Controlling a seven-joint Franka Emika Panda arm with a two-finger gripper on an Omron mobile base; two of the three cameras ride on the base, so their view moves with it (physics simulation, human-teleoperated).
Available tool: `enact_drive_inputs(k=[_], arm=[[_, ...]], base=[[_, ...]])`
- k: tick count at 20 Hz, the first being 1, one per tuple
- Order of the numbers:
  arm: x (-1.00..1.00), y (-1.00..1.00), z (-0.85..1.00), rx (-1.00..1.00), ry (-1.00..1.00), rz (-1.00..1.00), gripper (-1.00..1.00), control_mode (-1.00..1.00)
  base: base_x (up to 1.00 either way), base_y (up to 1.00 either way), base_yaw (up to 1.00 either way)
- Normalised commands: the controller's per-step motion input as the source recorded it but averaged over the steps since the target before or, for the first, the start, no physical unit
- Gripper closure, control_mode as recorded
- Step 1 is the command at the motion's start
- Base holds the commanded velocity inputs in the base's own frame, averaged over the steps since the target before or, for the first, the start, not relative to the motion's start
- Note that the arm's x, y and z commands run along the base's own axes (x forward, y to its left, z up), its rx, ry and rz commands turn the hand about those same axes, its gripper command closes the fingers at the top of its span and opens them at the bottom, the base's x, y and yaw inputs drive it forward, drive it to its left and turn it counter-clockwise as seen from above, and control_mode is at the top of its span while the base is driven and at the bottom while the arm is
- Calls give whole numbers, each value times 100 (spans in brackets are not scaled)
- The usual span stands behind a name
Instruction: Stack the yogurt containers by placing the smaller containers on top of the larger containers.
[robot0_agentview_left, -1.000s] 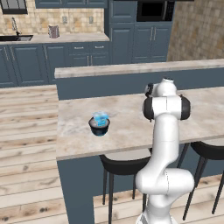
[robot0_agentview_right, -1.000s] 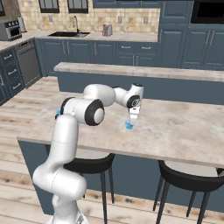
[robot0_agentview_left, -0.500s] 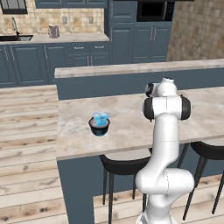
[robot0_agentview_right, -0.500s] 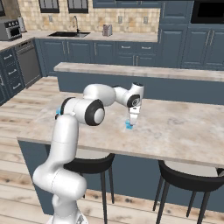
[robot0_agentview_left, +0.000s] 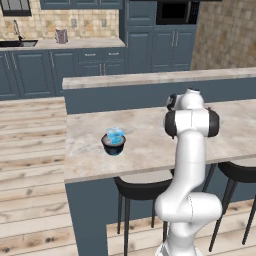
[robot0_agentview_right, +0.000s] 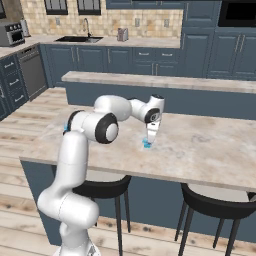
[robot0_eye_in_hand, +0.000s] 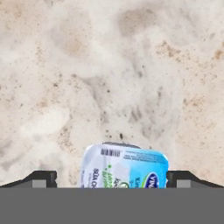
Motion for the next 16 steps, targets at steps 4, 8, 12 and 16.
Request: enact_drive_inputs(k=[4, 8, 12, 16], arm=[[-14, 11, -4, 0, -8, -6, -100, -100], [-11, 8, -7, -1, -10, -5, -100, -100], [-1, 5, -10, -2, -6, -5, -100, -100], [10, 0, -12, -5, 0, -3, -100, -100]], base=[[0, 0, 0], [0, 0, 0], [0, 0, 0], [0, 0, 0]])
